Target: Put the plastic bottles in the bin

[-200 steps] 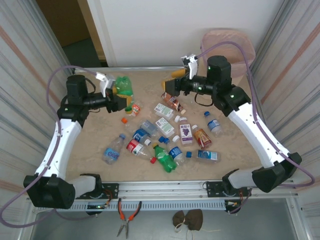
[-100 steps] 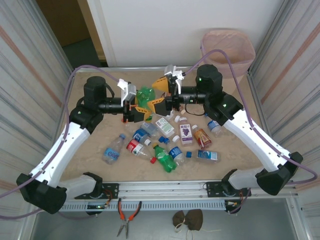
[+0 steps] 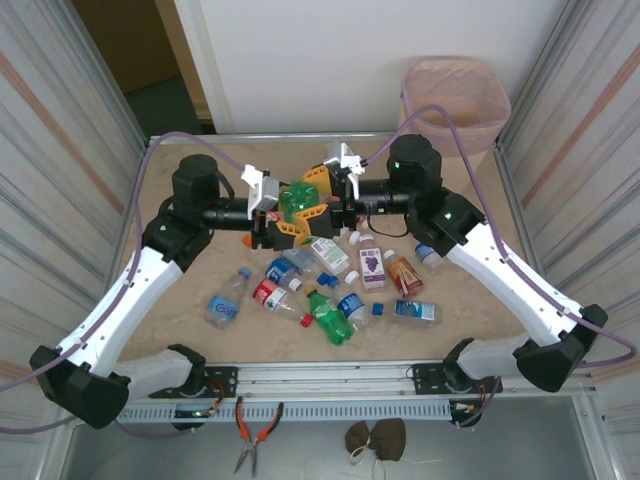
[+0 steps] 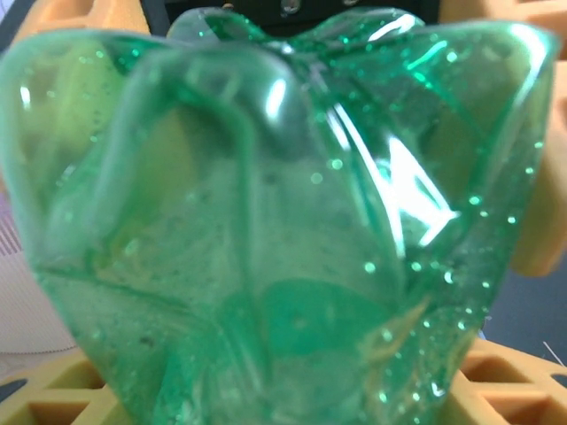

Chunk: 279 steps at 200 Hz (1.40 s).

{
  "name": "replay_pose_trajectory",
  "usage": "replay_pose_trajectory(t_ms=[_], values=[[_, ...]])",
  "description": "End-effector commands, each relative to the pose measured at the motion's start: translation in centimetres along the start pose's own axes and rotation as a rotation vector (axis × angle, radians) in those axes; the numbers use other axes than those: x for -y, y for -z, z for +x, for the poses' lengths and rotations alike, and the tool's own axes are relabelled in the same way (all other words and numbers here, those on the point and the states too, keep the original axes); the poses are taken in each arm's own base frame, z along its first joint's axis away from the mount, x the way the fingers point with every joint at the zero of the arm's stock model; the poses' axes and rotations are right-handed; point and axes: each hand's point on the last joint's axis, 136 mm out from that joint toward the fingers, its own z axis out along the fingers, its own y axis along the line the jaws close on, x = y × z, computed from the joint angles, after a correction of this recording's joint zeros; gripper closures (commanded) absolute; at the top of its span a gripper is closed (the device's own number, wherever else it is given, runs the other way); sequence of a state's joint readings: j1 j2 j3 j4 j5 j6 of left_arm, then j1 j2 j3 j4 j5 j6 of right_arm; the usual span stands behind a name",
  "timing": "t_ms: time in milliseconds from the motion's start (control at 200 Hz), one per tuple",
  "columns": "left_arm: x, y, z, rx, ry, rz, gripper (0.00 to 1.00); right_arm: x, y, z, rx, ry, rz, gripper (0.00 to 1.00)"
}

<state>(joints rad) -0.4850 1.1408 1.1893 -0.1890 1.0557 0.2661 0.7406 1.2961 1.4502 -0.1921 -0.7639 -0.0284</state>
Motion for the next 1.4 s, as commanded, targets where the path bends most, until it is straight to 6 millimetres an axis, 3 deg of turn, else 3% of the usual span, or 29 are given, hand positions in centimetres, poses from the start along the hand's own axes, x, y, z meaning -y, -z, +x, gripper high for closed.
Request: replay_pose_trajectory(t_ms=[0,326,561,757,882,1052,1393], values=[[0.7,-0.1,-1.9,0.044,-0.076,0.031,0.47,-1.8,0.7,-0.4,0.012,0.059,-0.039,0.35],[0.9,-0.6,-2.1,0.044,-0.079,0.035,0.45,-2.0,0.9,-0.5,0.011,0.072,-0.037,0.45],[0.4,0.2,-2.1,0.027,-0.094,-0.069,0.25,-1.5,1.2,-1.0,0.022,0.090,0.010,0.47],[-0.7,1.8,-1.3,0.008,-0.095,-0.252,0.11,0.9,2.6,-2.0,0.037,0.104,0.135,0.50],[-1.6,2.9,-0.7,0.000,-0.058,-0.343,0.11,3.5,4.5,-2.7,0.050,0.097,0.233,0.50],[-3.8,4.9,0.0,-0.019,0.030,-0.530,0.11,8.8,8.3,-3.8,0.068,0.065,0.442,0.51],[-6.2,7.3,2.8,-0.103,0.208,-0.683,0.17,22.2,20.8,-5.6,0.138,-0.044,0.951,0.51]])
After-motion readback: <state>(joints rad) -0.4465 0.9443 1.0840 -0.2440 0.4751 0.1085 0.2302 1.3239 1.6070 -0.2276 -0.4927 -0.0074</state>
